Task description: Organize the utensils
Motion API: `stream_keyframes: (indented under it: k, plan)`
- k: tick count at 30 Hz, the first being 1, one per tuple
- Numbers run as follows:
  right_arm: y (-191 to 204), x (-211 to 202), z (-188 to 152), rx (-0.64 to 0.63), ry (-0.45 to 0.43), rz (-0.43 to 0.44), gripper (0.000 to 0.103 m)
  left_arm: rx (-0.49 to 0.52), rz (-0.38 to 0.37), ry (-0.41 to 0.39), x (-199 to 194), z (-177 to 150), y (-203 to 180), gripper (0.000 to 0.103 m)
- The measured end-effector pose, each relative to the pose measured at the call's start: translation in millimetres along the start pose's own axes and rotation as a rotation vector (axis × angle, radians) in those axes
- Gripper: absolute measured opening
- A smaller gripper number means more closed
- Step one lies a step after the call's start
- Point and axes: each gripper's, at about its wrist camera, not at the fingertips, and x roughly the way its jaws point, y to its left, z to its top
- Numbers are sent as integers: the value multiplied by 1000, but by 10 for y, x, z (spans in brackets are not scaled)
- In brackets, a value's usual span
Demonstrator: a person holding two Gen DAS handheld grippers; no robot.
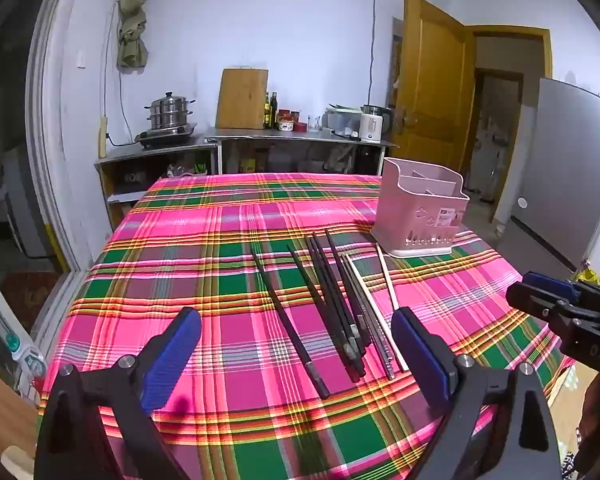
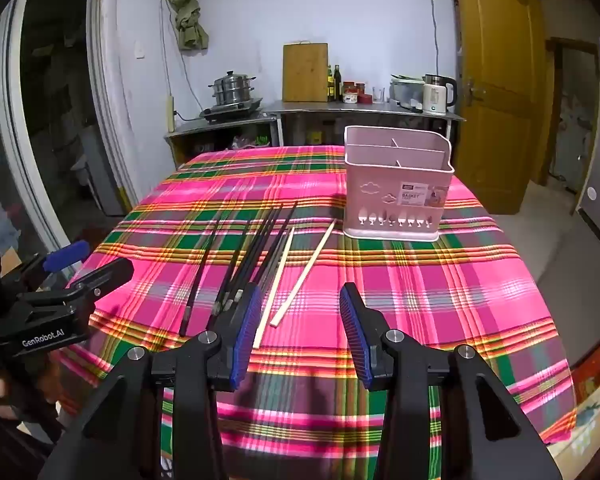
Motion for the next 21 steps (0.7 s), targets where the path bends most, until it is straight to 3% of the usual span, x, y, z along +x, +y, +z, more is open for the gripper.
stream_keyframes:
  k: [21]
  plan:
    - [-54, -49, 6, 19, -7, -7, 42, 13, 2, -11, -19, 32, -39, 97]
